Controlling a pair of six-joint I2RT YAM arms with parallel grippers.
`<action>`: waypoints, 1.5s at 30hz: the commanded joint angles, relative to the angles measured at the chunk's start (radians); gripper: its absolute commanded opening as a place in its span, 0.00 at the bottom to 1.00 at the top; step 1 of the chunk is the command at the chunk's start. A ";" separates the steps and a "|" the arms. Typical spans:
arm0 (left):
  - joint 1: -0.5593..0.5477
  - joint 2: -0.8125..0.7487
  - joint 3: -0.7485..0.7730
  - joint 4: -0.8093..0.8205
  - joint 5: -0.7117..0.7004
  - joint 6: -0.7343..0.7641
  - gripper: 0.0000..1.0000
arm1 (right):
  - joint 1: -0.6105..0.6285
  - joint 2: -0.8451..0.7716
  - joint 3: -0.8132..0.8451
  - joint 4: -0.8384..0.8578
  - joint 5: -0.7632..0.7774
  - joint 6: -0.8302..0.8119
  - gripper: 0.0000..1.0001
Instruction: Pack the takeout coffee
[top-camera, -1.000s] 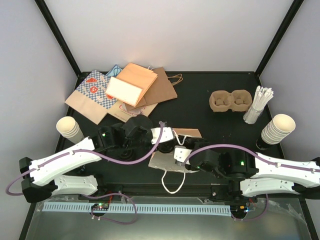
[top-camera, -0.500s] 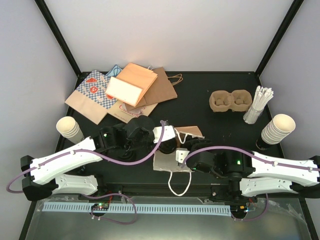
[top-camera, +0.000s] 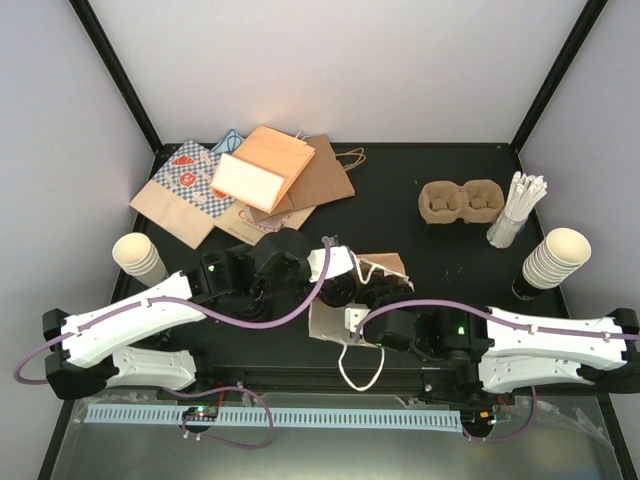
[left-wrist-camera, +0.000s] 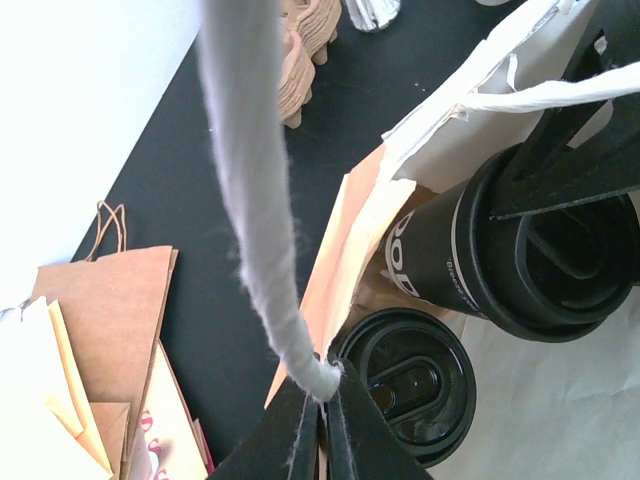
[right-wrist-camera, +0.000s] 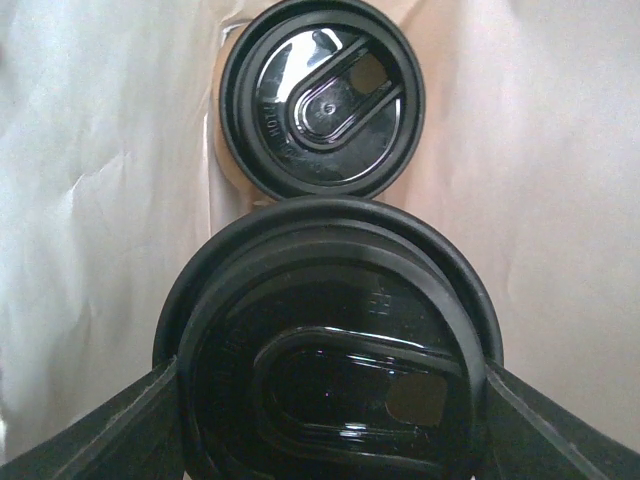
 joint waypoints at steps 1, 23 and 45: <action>-0.011 -0.010 0.054 0.015 -0.025 0.021 0.03 | 0.020 0.011 -0.031 0.049 0.031 0.020 0.56; -0.061 -0.036 -0.022 0.019 0.052 -0.086 0.02 | 0.044 0.034 -0.120 0.074 0.029 0.093 0.56; -0.063 -0.212 -0.105 -0.152 0.033 -0.207 0.08 | 0.112 0.219 -0.072 0.329 0.040 0.019 0.56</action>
